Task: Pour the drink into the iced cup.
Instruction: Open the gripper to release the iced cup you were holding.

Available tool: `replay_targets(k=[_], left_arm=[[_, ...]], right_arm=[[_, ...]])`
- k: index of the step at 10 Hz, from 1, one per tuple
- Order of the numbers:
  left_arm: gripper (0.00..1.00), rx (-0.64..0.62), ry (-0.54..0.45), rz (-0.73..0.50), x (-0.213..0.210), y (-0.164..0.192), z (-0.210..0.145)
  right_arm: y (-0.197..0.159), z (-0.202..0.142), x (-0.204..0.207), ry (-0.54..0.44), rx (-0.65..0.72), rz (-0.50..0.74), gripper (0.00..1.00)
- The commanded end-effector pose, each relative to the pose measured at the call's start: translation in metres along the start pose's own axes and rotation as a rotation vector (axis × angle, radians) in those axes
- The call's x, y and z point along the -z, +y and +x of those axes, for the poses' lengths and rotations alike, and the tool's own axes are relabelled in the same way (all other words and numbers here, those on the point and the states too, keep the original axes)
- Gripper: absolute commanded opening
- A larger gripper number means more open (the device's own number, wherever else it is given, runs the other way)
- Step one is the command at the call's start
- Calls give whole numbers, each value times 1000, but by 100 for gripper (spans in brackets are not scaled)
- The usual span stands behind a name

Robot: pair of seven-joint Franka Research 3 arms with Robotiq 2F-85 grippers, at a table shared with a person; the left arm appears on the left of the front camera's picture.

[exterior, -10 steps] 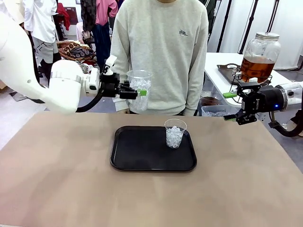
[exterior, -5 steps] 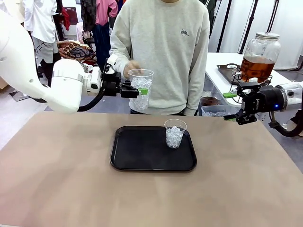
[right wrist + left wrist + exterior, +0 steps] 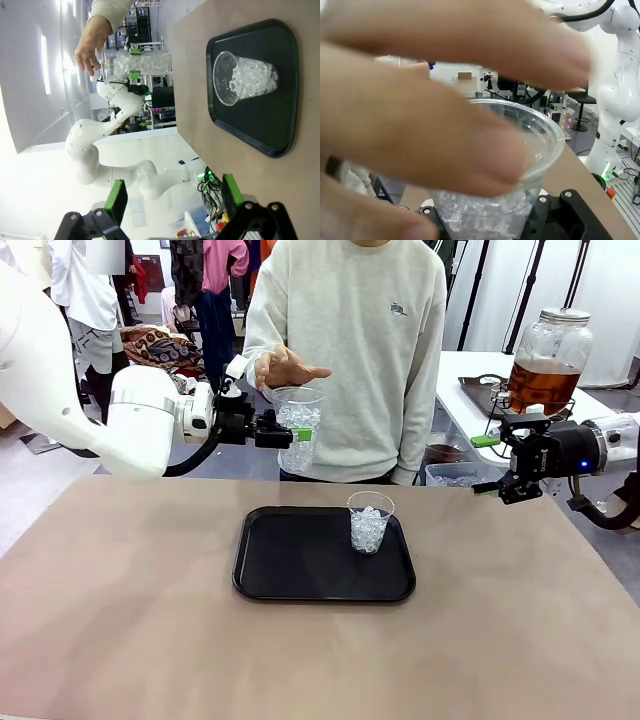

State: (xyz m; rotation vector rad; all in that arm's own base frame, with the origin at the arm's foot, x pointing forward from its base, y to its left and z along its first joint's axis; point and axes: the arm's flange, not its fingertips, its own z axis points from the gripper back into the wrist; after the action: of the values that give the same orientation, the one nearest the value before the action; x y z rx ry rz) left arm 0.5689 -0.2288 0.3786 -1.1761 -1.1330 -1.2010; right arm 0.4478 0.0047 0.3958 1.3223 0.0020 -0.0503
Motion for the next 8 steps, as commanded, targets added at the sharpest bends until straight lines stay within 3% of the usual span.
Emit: replay_targets(k=[1,8], left_arm=[[48,13,-5,-5,-1,-3,4],[48,13,-5,-5,-1,-3,4]], right_arm=[[1,0,1,-5,1,0,100],[1,0,1,-5,1,0,100]])
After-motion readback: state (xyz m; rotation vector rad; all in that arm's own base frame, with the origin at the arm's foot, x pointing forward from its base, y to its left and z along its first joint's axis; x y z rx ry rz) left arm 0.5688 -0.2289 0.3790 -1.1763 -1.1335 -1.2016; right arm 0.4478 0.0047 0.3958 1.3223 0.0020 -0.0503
